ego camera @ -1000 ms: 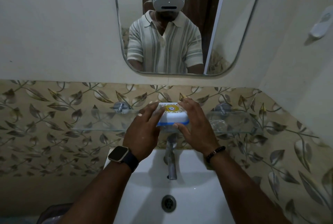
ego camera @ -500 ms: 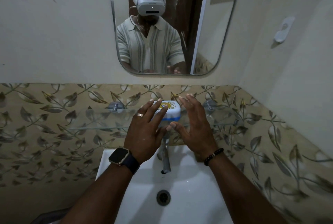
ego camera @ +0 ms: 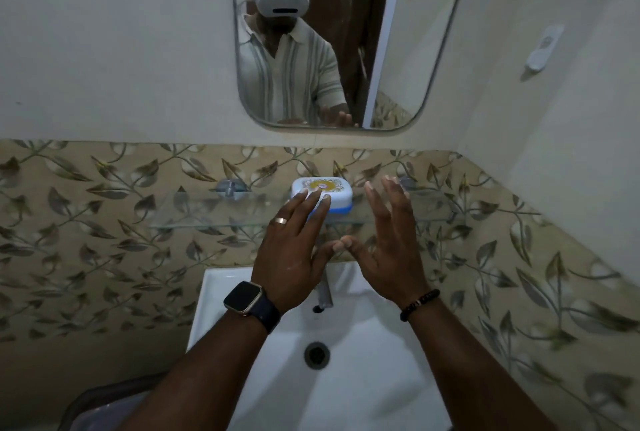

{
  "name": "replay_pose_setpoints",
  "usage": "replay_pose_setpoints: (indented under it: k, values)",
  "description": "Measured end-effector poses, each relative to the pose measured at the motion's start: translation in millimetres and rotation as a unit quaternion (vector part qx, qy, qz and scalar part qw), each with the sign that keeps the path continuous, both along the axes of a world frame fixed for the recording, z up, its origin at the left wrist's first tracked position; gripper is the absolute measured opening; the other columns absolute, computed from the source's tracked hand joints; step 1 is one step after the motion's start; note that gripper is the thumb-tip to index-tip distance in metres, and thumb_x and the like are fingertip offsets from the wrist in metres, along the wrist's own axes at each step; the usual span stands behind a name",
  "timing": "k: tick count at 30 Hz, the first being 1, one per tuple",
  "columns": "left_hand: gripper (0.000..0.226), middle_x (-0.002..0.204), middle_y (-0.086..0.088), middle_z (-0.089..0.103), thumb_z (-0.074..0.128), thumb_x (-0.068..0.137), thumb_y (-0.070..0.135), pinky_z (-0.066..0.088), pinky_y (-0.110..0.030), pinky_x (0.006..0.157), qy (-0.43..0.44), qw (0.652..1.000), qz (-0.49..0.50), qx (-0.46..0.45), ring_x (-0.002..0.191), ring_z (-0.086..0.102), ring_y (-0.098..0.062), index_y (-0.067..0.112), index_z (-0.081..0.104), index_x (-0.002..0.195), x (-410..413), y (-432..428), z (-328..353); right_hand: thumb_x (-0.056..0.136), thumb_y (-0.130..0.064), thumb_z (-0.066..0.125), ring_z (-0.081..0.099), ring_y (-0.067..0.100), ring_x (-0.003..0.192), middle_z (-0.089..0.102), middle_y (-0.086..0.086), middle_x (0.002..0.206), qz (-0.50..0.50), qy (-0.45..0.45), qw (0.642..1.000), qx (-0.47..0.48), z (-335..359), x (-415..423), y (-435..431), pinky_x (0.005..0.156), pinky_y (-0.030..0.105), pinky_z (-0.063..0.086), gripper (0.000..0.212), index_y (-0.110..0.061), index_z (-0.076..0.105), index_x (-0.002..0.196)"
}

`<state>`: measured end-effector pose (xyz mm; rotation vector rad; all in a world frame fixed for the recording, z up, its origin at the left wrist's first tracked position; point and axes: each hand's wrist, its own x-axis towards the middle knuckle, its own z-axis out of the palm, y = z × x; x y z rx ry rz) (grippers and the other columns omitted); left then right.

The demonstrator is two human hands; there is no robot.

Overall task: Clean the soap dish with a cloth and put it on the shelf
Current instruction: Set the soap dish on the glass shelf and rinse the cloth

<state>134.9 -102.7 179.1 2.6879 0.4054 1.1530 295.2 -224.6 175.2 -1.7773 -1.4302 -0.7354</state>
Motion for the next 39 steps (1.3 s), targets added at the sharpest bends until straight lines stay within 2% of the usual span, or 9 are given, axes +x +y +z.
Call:
replay_pose_setpoints:
  k: [5, 10, 18, 25, 28, 32, 34, 36, 39]
  values:
    - [0.055, 0.143, -0.009, 0.057, 0.054, 0.1, 0.039, 0.047, -0.045, 0.101, -0.005, 0.998, -0.055, 0.004, 0.128, 0.051, -0.029, 0.011, 0.048, 0.146, 32, -32, -37, 0.094, -0.055, 0.059, 0.011, 0.037, 0.155, 0.013, 0.017, 0.166, -0.07, 0.006, 0.998, 0.0, -39, 17, -43, 0.117, 0.065, 0.022, 0.085, -0.022, 0.016, 0.16]
    - [0.054, 0.147, -0.005, 0.054, 0.048, 0.103, 0.044, 0.048, -0.048, 0.101, 0.072, 0.991, -0.112, -0.001, 0.131, 0.051, -0.028, 0.014, 0.046, 0.148, 69, -59, -72, 0.097, -0.055, 0.054, 0.012, 0.038, 0.154, 0.011, 0.016, 0.167, -0.104, 0.029, 0.992, -0.064, -81, 43, -89, 0.115, 0.063, 0.028, 0.08, -0.021, 0.018, 0.16]
    - [0.061, 0.158, -0.006, 0.04, 0.039, 0.102, 0.054, 0.039, -0.046, 0.112, 0.166, 0.981, -0.101, -0.027, 0.144, 0.036, -0.028, 0.018, 0.039, 0.152, 126, -56, -106, 0.099, -0.059, 0.046, 0.012, 0.032, 0.155, 0.01, 0.015, 0.168, -0.13, 0.057, 0.981, -0.133, -118, 94, -93, 0.119, 0.058, 0.025, 0.076, -0.02, 0.02, 0.16]
    - [0.068, 0.161, -0.015, 0.035, 0.051, 0.099, 0.047, 0.026, -0.047, 0.122, 0.234, 0.967, -0.091, 0.04, 0.148, 0.031, -0.036, 0.009, 0.038, 0.153, 170, -39, -134, 0.098, -0.062, 0.041, 0.006, 0.031, 0.156, 0.003, 0.015, 0.169, -0.151, 0.092, 0.958, -0.225, -154, 135, -68, 0.123, 0.053, 0.018, 0.08, -0.026, 0.006, 0.161]
    - [0.089, 0.163, -0.016, 0.029, 0.068, 0.083, 0.049, 0.018, -0.046, 0.123, 0.289, 0.952, -0.095, 0.031, 0.151, 0.026, -0.037, 0.005, 0.034, 0.153, 189, -32, -155, 0.092, -0.055, 0.057, 0.001, 0.034, 0.156, 0.001, 0.016, 0.169, -0.163, 0.119, 0.936, -0.289, -171, 149, -54, 0.125, 0.05, 0.01, 0.093, -0.025, 0.004, 0.161]
    - [0.082, 0.163, -0.016, 0.028, 0.064, 0.088, 0.042, 0.006, -0.045, 0.123, 0.356, 0.928, -0.097, 0.045, 0.151, 0.026, -0.037, 0.006, 0.031, 0.155, 213, -30, -178, 0.089, -0.049, 0.064, -0.016, 0.03, 0.153, 0.019, 0.014, 0.164, -0.149, 0.062, 0.91, -0.382, -203, 156, -38, 0.122, 0.045, -0.002, 0.085, -0.007, 0.029, 0.154]
    - [0.065, 0.162, -0.013, 0.034, 0.05, 0.099, 0.036, -0.002, -0.045, 0.126, 0.392, 0.914, -0.095, 0.038, 0.152, 0.025, -0.032, 0.009, 0.032, 0.155, 217, -33, -190, 0.065, -0.05, 0.088, 0.023, 0.028, 0.151, 0.056, 0.007, 0.144, -0.157, 0.077, 0.886, -0.43, -213, 149, -38, 0.117, 0.033, 0.002, 0.081, -0.011, 0.064, 0.132]
    - [0.051, 0.142, -0.009, 0.061, 0.065, 0.089, 0.023, 0.017, -0.047, 0.125, 0.373, 0.923, -0.091, 0.029, 0.138, 0.051, -0.027, 0.011, 0.059, 0.138, 220, -35, -188, 0.052, -0.043, 0.096, 0.06, 0.022, 0.128, 0.067, 0.002, 0.133, -0.164, 0.119, 0.876, -0.438, -215, 148, -39, 0.116, 0.03, 0.005, 0.077, -0.015, 0.074, 0.12]
    - [0.04, 0.093, 0.002, 0.081, 0.088, 0.053, 0.011, 0.056, -0.035, 0.093, 0.336, 0.935, -0.11, 0.026, 0.089, 0.076, -0.021, 0.021, 0.081, 0.091, 226, -35, -182, 0.091, -0.016, 0.065, 0.04, 0.026, 0.145, 0.038, 0.002, 0.158, -0.149, 0.078, 0.914, -0.37, -226, 158, -43, 0.125, 0.041, 0.005, 0.057, -0.012, 0.05, 0.146]
